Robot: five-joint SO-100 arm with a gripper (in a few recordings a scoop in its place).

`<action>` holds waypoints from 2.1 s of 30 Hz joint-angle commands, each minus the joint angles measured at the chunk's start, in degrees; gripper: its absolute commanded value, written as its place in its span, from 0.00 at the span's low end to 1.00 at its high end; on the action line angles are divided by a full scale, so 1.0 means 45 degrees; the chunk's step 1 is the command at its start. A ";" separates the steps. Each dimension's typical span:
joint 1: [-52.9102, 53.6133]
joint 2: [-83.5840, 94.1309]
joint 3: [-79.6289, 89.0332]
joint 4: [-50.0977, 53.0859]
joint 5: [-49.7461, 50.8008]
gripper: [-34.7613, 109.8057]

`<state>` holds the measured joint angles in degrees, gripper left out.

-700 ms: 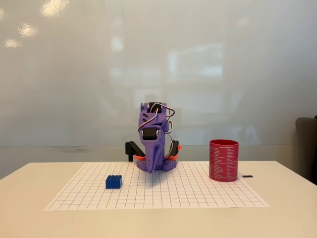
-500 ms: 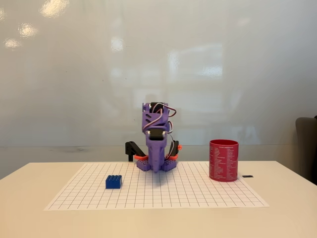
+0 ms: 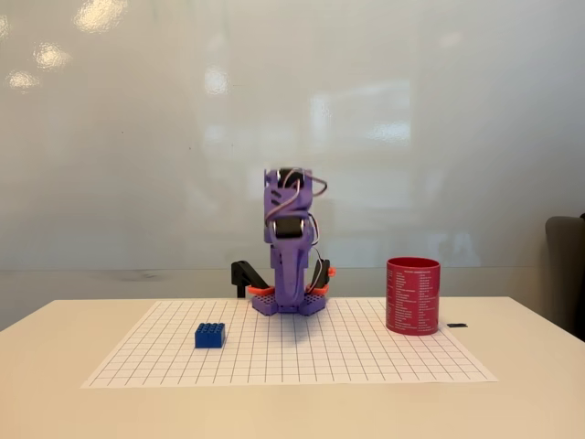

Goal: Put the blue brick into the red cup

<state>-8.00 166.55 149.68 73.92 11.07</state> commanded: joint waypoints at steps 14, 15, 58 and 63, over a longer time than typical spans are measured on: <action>0.0664 -1.1602 -1.4023 0.5430 0.0938 0.24; 0.0801 -1.2031 -1.4023 0.5430 0.0918 0.24; 0.7891 -1.4082 -0.8477 0.2227 0.8926 0.24; 0.8301 -1.3984 -0.7500 0.1738 0.9453 0.25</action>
<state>27.86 99.32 115.05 81.65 52.21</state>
